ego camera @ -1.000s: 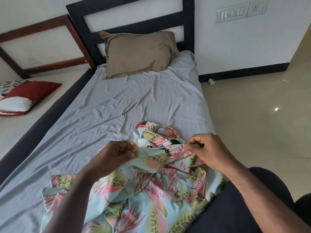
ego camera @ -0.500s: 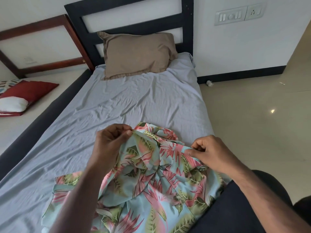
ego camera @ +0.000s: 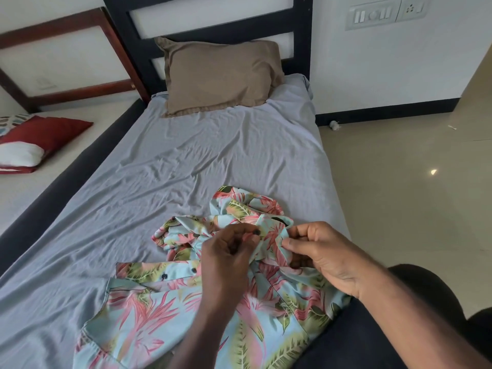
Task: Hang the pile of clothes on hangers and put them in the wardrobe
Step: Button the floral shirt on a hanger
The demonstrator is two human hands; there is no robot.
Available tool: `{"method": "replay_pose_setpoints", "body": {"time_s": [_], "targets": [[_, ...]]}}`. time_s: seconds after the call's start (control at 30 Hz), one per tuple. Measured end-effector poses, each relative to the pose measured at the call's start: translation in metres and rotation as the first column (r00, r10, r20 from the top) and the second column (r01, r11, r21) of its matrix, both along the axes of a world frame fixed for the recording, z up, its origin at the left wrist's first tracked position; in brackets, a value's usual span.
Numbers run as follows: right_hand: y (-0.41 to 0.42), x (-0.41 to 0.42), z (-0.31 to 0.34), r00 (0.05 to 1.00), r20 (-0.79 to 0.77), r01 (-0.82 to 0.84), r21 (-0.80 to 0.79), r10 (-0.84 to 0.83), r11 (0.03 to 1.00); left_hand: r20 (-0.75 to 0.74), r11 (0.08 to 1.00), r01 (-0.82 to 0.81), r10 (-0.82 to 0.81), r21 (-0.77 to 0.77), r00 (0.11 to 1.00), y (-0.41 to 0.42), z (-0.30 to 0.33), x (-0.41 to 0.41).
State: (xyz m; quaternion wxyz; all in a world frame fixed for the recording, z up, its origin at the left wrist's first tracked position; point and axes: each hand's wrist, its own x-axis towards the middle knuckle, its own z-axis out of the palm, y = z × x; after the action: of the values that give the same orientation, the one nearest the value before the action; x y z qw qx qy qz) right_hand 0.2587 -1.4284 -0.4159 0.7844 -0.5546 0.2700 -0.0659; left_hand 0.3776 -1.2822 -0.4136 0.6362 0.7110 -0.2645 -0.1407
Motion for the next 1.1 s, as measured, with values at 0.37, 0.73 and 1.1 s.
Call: {"method": "replay_pose_setpoints", "body": {"time_s": [0.37,0.73,1.1], "targets": [[0.020,0.007,-0.004,0.991,-0.010,0.118,-0.389,-0.132,0.914,0.003,0.997,0.007,-0.007,0.081,1.000,-0.010,-0.005,-0.023],[0.026,0.007,-0.009,0.986,0.091,0.165,-0.352,-0.142,0.922,-0.082,0.998,-0.023,0.028,0.065,0.996,-0.010,-0.001,-0.023],[0.036,0.010,-0.016,0.932,0.219,0.342,-0.277,-0.288,0.898,0.188,0.976,-0.144,0.112,0.165,0.976,-0.013,0.003,-0.022]]}}
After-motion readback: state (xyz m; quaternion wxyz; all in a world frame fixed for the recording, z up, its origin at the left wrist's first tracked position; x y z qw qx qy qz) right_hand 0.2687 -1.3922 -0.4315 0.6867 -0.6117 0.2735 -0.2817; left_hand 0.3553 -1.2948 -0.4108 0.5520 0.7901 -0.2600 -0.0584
